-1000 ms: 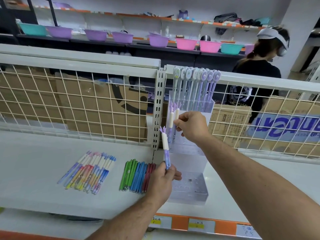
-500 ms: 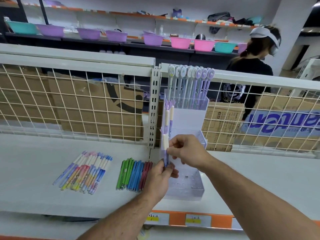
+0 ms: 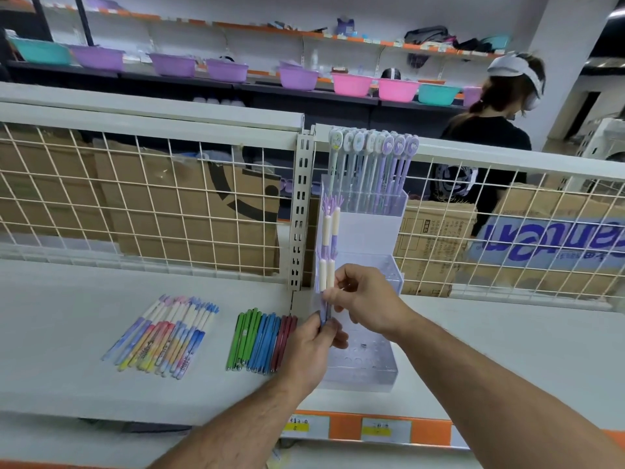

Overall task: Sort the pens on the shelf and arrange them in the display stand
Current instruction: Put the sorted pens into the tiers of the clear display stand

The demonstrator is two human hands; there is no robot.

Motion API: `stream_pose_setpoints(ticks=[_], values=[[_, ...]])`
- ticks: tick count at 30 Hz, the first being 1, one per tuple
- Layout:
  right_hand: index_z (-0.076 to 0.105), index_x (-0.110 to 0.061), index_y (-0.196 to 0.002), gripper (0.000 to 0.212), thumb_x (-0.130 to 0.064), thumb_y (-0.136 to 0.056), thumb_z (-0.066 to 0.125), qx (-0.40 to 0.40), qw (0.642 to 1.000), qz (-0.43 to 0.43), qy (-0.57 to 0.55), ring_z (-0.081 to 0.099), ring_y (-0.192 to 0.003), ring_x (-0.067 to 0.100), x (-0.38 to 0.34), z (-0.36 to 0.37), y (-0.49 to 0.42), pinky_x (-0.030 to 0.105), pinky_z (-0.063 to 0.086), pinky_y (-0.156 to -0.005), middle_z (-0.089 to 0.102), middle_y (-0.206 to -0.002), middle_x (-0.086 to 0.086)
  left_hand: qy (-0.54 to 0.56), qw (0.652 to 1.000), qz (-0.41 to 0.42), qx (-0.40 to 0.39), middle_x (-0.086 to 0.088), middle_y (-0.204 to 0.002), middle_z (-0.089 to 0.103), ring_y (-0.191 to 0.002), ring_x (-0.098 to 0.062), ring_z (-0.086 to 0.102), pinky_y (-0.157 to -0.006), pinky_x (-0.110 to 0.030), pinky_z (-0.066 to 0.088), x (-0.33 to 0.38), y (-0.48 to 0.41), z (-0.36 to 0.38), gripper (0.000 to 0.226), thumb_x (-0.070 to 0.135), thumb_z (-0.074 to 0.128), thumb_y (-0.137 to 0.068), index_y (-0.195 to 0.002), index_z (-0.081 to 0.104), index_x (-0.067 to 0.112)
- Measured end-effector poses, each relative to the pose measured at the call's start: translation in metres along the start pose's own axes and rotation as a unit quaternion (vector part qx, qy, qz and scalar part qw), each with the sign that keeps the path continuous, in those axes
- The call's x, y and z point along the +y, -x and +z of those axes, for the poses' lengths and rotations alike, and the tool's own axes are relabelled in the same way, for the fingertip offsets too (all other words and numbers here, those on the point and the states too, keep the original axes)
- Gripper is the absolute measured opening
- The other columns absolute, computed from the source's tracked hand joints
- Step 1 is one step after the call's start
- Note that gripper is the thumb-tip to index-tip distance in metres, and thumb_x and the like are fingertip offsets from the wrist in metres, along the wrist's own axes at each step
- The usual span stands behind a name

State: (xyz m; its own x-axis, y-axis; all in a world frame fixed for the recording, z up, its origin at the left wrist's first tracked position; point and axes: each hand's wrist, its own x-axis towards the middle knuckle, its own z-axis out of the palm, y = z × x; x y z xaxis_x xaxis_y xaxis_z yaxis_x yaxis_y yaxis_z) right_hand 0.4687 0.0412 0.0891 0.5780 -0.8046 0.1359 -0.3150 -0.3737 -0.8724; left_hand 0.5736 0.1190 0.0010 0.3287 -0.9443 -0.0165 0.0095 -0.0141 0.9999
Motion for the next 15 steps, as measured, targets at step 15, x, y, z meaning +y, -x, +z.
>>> stream_pose_setpoints(ticks=[15], values=[[0.068,-0.011,-0.087,0.008,-0.016,-0.093,0.071,0.223,0.973,0.008,-0.049,0.068,-0.076,0.025,-0.04,-0.028,-0.047,0.042,0.06,-0.063,0.072,-0.081,0.009,-0.005,1.0,0.009,0.002,-0.008,-0.085,0.075,-0.083,-0.022,0.073,-0.098,-0.053,0.049,0.0,0.001,0.0,0.027,0.024,0.043,-0.105,-0.093,0.063,0.01]])
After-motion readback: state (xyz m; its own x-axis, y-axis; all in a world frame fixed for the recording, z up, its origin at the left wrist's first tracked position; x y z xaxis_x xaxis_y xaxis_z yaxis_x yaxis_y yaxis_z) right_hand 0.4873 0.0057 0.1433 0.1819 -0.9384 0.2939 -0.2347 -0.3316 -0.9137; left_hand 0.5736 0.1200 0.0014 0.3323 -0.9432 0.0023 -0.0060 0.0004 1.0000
